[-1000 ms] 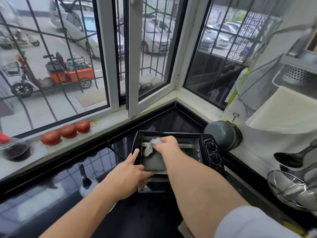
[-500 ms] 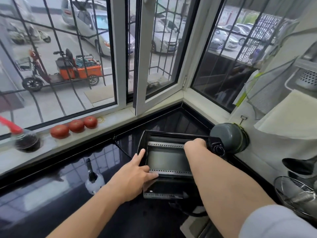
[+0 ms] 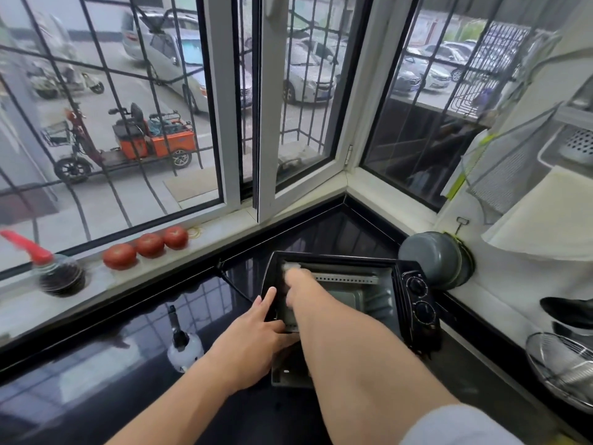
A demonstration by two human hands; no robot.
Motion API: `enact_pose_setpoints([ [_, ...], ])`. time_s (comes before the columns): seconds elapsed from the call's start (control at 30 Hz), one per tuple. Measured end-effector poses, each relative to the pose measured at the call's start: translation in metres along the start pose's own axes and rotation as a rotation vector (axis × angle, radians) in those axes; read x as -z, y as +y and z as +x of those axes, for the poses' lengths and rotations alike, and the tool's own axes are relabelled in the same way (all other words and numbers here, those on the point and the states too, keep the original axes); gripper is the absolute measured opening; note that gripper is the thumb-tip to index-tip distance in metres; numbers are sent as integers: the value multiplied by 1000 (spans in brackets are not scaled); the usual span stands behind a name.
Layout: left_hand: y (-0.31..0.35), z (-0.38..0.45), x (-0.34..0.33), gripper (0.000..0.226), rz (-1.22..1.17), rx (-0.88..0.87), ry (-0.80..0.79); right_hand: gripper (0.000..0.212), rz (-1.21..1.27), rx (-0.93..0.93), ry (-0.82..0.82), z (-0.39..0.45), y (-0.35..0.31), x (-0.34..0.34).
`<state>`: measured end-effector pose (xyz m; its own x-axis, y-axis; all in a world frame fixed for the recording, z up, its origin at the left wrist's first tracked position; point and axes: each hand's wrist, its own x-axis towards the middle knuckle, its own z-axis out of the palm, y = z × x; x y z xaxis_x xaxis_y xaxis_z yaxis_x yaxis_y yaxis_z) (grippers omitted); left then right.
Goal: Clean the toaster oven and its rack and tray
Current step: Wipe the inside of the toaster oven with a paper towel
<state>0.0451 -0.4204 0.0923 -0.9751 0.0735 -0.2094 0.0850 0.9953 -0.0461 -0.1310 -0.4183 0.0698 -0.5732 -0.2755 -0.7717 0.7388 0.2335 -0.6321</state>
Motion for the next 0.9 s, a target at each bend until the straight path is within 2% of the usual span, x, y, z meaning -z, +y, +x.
enact_pose_setpoints([
  [0.07, 1, -1, 1, 71, 1, 22, 9, 23, 27, -40, 41, -6, -3, 8],
  [0.13, 1, -1, 6, 73, 5, 38, 29, 29, 178, 24, 8, -8, -3, 21],
  [0.2, 0, 0, 3, 74, -18, 42, 30, 29, 290, 37, 71, 0, -4, 33],
  [0.27, -1, 0, 2, 76, -17, 29, 33, 26, 250, 147, 224, 3, -13, 61],
  [0.3, -1, -1, 1, 76, -12, 24, 41, 24, 228, 145, 297, 3, -17, 78],
  [0.33, -1, -1, 0, 75, -23, 32, 52, 22, 262, 133, 277, 5, -24, 93],
  [0.37, 0, -1, 0, 75, -28, 49, 62, 22, 277, 208, 326, 0, -30, 110],
  [0.43, 2, -2, 4, 73, -31, 62, 74, 26, 569, 281, 335, -22, -36, 132],
  [0.47, 3, -2, 5, 72, -33, 61, 64, 25, 575, 271, 430, -26, -35, 140],
  [0.57, 7, -4, -4, 63, -24, 78, 55, 23, 349, 254, 300, -30, -27, 133],
  [0.63, 7, -9, -14, 53, -8, 39, 88, 7, 478, 263, 182, -29, -18, 137],
  [0.67, 8, -11, -17, 51, 5, 25, 139, 13, 425, 239, 161, -29, -17, 142],
  [0.73, 8, -10, -28, 43, 50, -12, 221, 32, 161, 202, 8, -50, -15, 149],
  [0.8, 8, -8, -34, 41, 70, -31, 242, 31, -203, 212, -74, -78, -12, 161],
  [0.87, 5, -8, -36, 57, 84, -39, 246, 28, -389, 306, -83, -105, -14, 185],
  [0.9, 4, -9, -37, 62, 111, -50, 226, 24, -494, 381, -12, -115, -19, 199],
])
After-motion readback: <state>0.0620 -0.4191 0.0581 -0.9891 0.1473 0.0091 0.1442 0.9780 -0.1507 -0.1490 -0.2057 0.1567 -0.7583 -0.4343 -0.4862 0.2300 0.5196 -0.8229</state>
